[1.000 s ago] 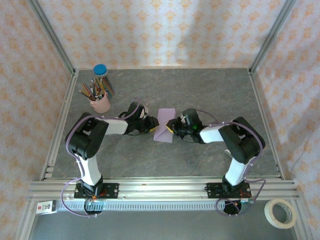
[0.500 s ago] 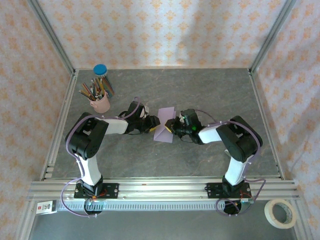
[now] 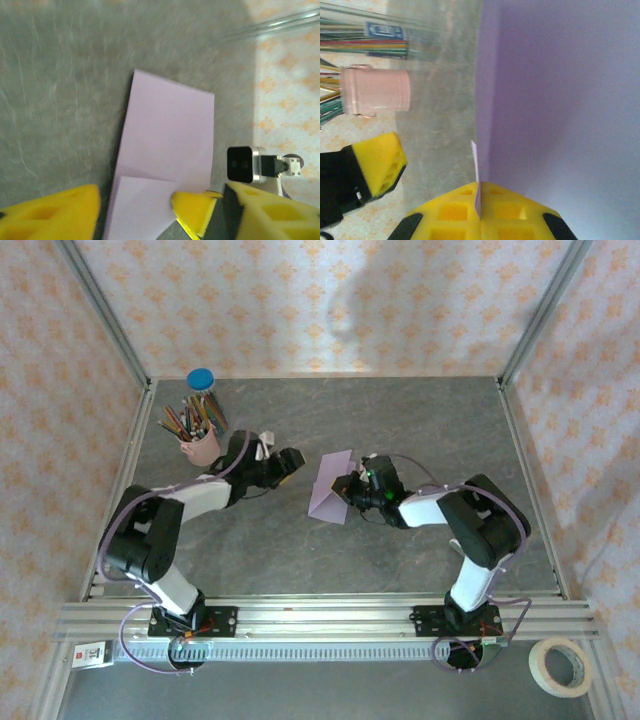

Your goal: Fold a paper plane with a square sheet of paper (pick it up from the middle)

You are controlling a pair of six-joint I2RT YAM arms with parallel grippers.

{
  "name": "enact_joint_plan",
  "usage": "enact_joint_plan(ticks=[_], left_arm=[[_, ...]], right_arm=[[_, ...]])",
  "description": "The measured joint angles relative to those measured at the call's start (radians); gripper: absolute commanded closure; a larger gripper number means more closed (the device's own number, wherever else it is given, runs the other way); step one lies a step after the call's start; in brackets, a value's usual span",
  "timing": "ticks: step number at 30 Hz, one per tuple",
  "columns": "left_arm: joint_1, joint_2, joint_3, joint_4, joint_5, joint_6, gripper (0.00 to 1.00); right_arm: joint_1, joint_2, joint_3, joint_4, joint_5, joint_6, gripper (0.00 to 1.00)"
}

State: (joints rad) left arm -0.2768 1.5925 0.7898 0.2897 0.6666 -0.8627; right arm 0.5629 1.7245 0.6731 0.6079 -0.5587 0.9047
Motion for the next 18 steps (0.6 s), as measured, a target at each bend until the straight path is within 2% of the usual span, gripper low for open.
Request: enact_joint_plan(ticks=[5,11,18], left_arm=[[0.057,-0.091,-0.030,0.070,0.025,0.007,0.01],[0.069,-0.171,-0.072,0.175,0.048,-0.013,0.01],[0.069,-0.169,-0.146,0.378,0.151,-0.111,0.01]], right_arm=[[-0.016,-0.096,0.010,0.017,-0.012,-0.080,0.98],[-0.038,-0.135,0.053,0.068,-0.090,-0.125,0.98],[-0.038,-0.138,0.074,0.158,-0.209,-0.112,0.99]])
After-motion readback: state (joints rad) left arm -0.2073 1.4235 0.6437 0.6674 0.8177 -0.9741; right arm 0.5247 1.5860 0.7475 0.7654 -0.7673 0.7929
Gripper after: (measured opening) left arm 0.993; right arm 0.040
